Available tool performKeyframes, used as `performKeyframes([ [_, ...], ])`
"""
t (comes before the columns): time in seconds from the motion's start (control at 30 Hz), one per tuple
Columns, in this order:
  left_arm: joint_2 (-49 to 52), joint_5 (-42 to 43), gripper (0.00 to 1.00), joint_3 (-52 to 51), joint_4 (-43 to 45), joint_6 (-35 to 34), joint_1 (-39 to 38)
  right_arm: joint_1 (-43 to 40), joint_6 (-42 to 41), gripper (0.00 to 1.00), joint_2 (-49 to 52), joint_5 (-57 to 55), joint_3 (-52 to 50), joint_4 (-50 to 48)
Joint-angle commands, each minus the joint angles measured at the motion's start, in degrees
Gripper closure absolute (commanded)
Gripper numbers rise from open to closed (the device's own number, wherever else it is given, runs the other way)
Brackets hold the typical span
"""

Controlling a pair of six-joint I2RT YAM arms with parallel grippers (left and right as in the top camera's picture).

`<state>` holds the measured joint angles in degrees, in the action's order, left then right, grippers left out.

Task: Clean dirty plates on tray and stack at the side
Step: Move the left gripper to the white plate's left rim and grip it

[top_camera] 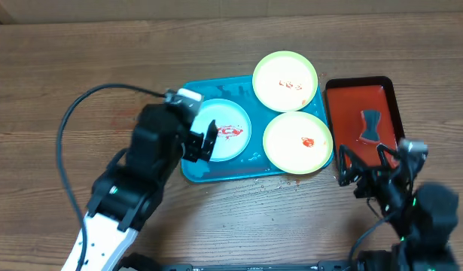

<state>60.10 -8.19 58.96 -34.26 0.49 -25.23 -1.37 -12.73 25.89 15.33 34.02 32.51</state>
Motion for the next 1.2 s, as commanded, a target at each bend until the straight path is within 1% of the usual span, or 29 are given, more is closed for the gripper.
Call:
performKeyframes([
  [0.0,3.5,-5.55,0.0,3.02,-2.23,-0.28,-1.55,0.35,3.78,0.0,12.04,2.38,11.13,6.29],
  [0.07,4.96,-3.02,0.0,3.02,-3.41,-0.31,-1.57,0.35,5.77,0.0,21.09,2.34,19.71,13.9],
  [0.17,6.12,1.33,0.0,3.02,-4.37,-0.31,-1.57,0.35,7.52,0.0,30.1,2.12,28.5,21.0],
  [0.3,7.65,6.84,0.0,3.02,-5.55,-0.72,-1.57,0.35,7.48,0.0,40.26,1.95,36.96,26.16],
  [0.43,9.09,12.63,0.0,3.02,-6.29,-0.74,-1.57,0.33,8.07,0.0,46.75,1.9,38.56,26.38],
  [0.63,11.61,15.76,0.0,3.02,-4.39,-0.76,-1.57,0.35,8.04,0.0,53.77,2.32,38.56,26.29],
  [0.7,12.22,14.88,0.0,3.02,-3.41,-0.94,-1.49,0.35,8.02,0.0,55.17,2.84,38.53,26.36],
  [0.73,12.57,13.86,0.04,3.02,-3.17,-1.95,-1.33,0.35,8.04,0.0,55.54,2.8,38.53,26.36],
  [0.77,13.16,11.08,0.06,3.02,-2.97,-4.92,-1.18,0.35,8.04,0.0,55.95,2.8,38.53,26.32],
  [0.8,14.05,6.84,0.1,3.02,-2.95,-9.79,-1.01,0.35,8.04,0.0,56.17,2.8,38.53,26.18],
  [0.9,17.55,-6.32,0.21,3.02,-4.11,-25.49,-0.94,0.35,8.02,0.06,56.33,2.8,38.53,25.9],
  [0.93,19.02,-9.07,0.25,3.02,-4.11,-29.0,-0.9,0.35,8.04,0.07,56.33,2.8,38.53,25.9],
  [1.0,21.9,-10.91,0.26,3.02,-2.86,-31.82,-0.5,0.35,8.04,0.11,56.33,2.78,38.53,25.99],
  [1.17,30.25,-9.09,0.26,3.63,1.42,-31.12,2.34,0.35,8.07,0.12,56.33,2.78,38.53,26.01],
])
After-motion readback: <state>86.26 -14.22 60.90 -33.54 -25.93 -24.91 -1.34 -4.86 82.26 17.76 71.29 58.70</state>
